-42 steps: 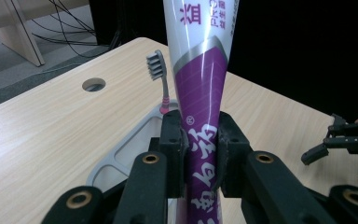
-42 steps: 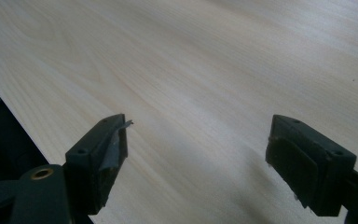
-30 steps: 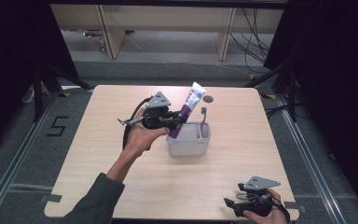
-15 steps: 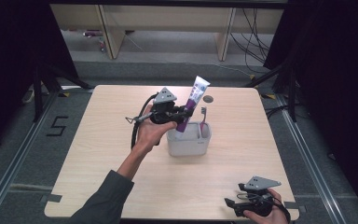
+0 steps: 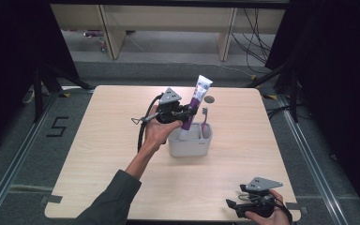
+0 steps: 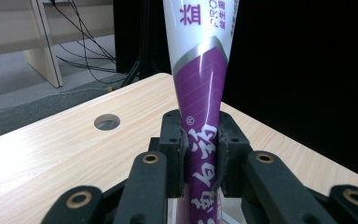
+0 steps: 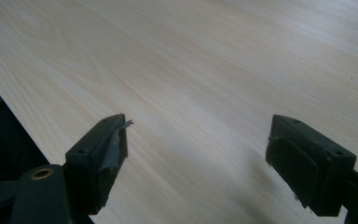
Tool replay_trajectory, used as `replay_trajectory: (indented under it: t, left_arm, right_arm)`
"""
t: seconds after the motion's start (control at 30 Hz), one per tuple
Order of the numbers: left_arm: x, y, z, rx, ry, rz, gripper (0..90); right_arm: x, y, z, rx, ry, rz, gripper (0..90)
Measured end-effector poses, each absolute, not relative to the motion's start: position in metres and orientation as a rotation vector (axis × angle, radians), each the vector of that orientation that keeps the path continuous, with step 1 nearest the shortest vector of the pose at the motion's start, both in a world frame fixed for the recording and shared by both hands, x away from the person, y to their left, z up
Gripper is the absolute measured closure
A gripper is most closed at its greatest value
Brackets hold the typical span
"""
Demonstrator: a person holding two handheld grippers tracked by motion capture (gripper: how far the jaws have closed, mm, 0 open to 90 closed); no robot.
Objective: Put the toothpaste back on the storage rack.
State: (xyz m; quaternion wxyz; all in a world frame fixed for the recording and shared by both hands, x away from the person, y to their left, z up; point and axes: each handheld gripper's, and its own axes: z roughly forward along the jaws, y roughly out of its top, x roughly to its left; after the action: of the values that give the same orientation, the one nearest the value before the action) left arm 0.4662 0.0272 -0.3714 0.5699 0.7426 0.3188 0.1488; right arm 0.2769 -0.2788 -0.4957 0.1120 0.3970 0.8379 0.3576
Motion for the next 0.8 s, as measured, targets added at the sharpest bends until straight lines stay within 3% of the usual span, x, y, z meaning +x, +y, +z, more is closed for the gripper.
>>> replay_trajectory:
  t: [0.8]
  left_arm:
    - [0.471,0.023,-0.404,1.735,0.777,0.334,75.2]
  right_arm:
    - [0.275,-0.278,-0.495,1.193,2.466,1.055,21.1]
